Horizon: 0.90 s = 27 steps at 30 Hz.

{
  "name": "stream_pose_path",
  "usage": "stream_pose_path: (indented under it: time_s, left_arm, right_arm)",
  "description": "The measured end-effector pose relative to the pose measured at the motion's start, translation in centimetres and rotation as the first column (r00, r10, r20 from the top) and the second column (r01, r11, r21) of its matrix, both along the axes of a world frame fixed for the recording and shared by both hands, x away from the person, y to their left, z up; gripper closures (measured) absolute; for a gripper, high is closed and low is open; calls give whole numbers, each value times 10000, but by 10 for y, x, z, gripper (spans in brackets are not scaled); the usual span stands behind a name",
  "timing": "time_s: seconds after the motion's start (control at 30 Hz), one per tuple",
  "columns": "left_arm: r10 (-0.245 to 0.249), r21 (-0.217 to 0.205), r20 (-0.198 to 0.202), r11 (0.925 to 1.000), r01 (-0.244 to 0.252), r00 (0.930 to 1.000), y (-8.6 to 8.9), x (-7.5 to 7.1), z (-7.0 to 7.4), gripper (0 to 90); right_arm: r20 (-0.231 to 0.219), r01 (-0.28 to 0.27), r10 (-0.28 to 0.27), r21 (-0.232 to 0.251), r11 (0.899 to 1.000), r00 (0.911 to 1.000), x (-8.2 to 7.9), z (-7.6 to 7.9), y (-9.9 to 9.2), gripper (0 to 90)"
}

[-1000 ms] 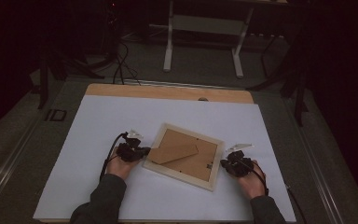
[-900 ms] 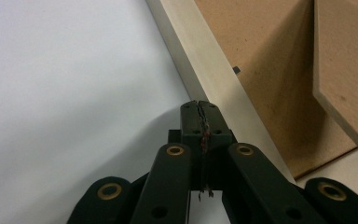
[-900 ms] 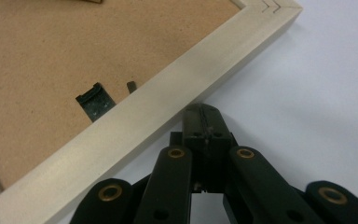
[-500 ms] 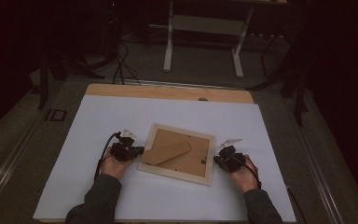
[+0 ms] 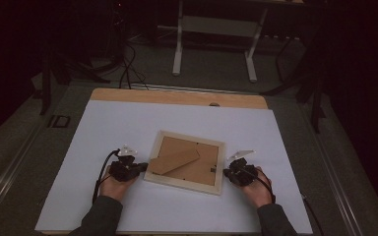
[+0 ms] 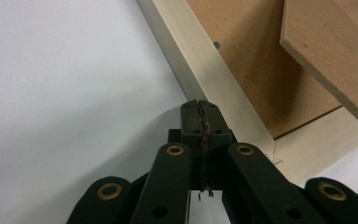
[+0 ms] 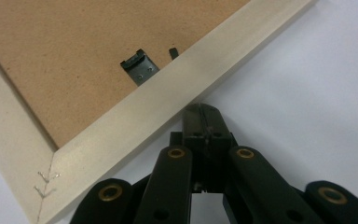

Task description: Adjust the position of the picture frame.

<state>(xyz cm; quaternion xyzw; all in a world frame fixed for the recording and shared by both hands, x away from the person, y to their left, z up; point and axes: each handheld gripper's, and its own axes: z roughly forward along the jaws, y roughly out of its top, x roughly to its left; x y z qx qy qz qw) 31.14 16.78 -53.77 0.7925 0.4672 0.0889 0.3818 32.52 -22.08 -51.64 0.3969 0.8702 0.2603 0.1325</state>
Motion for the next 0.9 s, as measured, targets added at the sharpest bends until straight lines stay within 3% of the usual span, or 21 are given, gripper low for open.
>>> stream_pose_path:
  time_s: [0.4, 0.9]
  left_arm:
    - [319, -377, -18, 9988, -319, 9995, 5, -3, -3, 900]
    - [710, -295, 43, 9970, -709, 9975, 7, -2, -2, 900]
  right_arm:
    - [258, 360, -358, -90, 9993, 9990, 14, -1, 9, 900]
    - [346, 587, -580, -187, 9981, 9977, 22, -1, 18, 900]
